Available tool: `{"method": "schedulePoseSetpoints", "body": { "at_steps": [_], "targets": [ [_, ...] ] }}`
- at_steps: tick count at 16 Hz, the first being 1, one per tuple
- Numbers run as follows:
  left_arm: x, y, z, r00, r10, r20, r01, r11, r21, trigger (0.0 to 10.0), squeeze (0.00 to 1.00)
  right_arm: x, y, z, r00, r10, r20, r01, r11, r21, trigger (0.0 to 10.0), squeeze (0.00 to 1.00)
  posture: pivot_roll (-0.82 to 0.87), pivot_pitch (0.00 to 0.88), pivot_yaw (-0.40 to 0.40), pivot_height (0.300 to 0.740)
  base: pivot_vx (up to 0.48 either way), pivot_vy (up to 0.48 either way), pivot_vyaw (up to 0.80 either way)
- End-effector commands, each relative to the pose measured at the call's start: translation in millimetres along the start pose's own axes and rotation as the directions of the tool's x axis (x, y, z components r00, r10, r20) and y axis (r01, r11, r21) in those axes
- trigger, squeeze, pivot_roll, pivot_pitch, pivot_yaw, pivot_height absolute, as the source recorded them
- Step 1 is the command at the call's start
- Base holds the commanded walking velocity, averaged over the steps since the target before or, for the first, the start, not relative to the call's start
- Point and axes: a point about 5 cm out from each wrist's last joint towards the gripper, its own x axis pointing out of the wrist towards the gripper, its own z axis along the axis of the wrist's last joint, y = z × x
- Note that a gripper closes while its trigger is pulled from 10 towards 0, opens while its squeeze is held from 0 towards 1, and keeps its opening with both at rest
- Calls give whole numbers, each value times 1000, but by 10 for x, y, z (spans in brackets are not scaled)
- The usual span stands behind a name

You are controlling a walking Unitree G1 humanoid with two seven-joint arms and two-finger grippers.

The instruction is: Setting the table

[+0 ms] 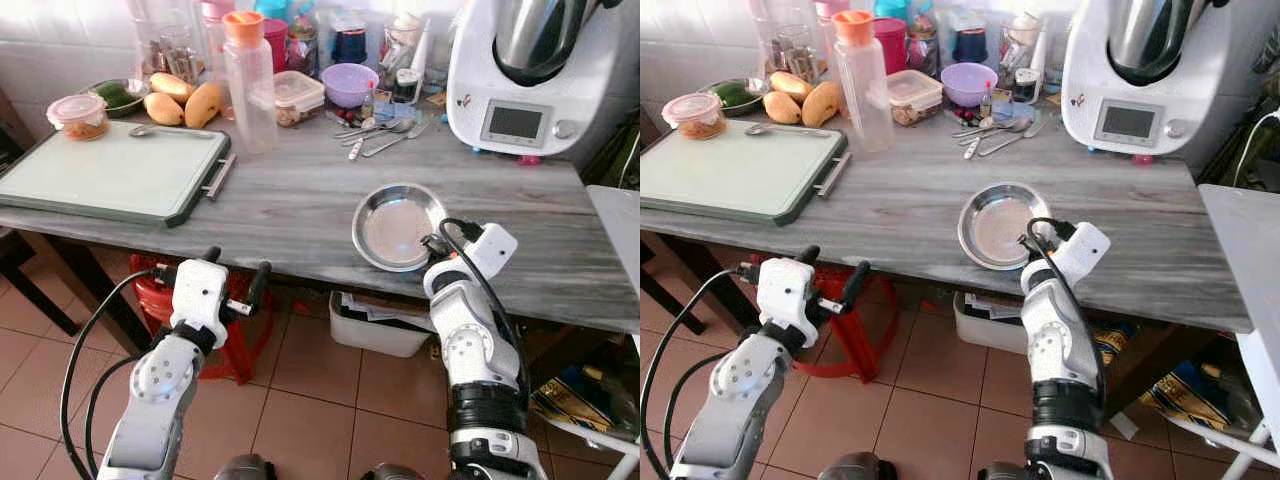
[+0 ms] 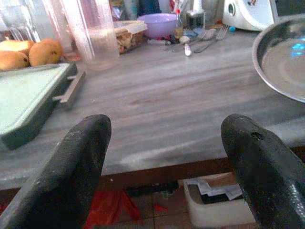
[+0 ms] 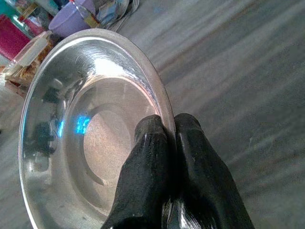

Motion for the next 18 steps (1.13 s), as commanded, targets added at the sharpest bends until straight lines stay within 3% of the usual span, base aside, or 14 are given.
{"method": "schedulePoseSetpoints", "body": {
  "at_steps": [1, 10, 18],
  "targets": [
    [7, -23, 47, 1000, -25, 9, 24, 1000, 12, 10000, 0, 31, 110, 16, 1000, 23, -9, -23, 1000, 19, 10000, 0, 66, 10, 2, 740, 0, 0, 0],
    [34, -54, 66, 999, -52, -4, 52, 999, 5, 10000, 0, 150, 216, -65, 995, 33, -96, -25, 997, 79, 10000, 0, 78, 4, -1, 740, 0, 0, 0],
    [40, -85, 41, 997, -69, -24, 69, 998, 0, 10000, 0, -43, 164, -190, 985, 0, -175, 12, 997, 70, 10000, 0, 64, 7, 3, 740, 0, 0, 0]
  ]
}}
